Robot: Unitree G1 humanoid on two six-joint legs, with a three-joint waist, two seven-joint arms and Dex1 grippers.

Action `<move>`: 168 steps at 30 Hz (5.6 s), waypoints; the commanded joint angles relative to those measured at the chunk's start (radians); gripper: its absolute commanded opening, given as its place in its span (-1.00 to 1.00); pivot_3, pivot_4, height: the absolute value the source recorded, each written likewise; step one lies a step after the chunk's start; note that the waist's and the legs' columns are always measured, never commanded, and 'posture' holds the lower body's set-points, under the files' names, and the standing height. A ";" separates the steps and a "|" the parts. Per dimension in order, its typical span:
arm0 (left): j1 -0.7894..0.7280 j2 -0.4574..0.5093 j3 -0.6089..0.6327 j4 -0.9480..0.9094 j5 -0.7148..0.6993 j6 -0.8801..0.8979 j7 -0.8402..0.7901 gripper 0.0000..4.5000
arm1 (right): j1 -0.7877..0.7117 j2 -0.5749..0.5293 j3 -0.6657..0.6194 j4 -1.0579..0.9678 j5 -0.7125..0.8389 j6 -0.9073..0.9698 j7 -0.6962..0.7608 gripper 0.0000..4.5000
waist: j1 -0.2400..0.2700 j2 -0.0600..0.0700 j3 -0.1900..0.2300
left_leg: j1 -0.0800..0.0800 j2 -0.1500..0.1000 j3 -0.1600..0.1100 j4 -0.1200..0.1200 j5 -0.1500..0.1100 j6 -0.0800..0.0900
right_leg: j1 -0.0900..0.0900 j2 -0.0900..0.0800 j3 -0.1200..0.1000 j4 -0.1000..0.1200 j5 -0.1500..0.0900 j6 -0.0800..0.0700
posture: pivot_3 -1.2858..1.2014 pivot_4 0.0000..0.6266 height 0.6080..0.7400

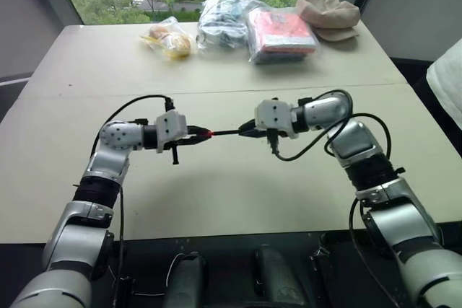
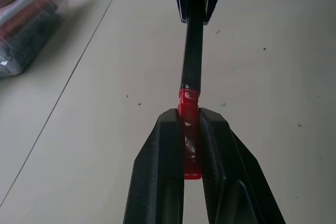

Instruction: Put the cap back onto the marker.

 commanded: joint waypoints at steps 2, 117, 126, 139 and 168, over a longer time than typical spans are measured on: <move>-0.029 0.005 -0.005 0.002 0.019 -0.007 0.009 -1.00 | -0.001 0.054 0.045 -0.106 0.017 -0.025 0.006 -0.98 | 0.000 0.000 0.000 | 0.000 0.000 0.000 0.000 0.000 0.000 | 0.000 0.000 0.000 0.000 0.000 0.000 | 0.03 -0.52 1.00; -0.125 0.024 -0.065 0.076 0.259 -0.177 0.090 -1.00 | -0.081 0.187 0.079 -0.033 -0.167 -0.018 -0.075 -0.98 | -0.001 0.000 0.000 | 0.000 0.000 0.000 0.001 0.000 0.000 | -0.001 0.001 0.000 0.002 0.000 0.000 | 0.03 -0.52 1.00; -0.129 0.017 -0.052 0.079 0.237 -0.146 0.129 -1.00 | -0.073 0.191 0.077 -0.071 -0.160 0.031 -0.095 -0.98 | -0.002 0.000 0.000 | -0.001 0.000 0.000 0.001 0.000 0.000 | -0.001 0.001 0.000 0.002 0.000 0.000 | 0.03 -0.52 1.00; -0.121 -0.027 -0.027 0.003 0.114 -0.076 0.062 -1.00 | -0.070 0.203 0.085 -0.093 -0.158 0.028 -0.100 -0.98 | -0.002 0.000 0.000 | -0.001 0.000 0.000 0.001 0.000 0.000 | -0.002 0.001 0.000 0.002 0.000 0.000 | 0.03 -0.52 1.00; -0.097 -0.069 0.009 -0.100 0.024 -0.014 -0.076 -1.00 | -0.068 0.206 0.102 -0.067 -0.168 -0.073 -0.057 -0.98 | -0.002 0.000 0.000 | -0.001 0.000 0.000 0.001 0.000 0.000 | -0.002 0.001 0.000 0.002 0.000 0.000 | 0.03 -0.52 1.00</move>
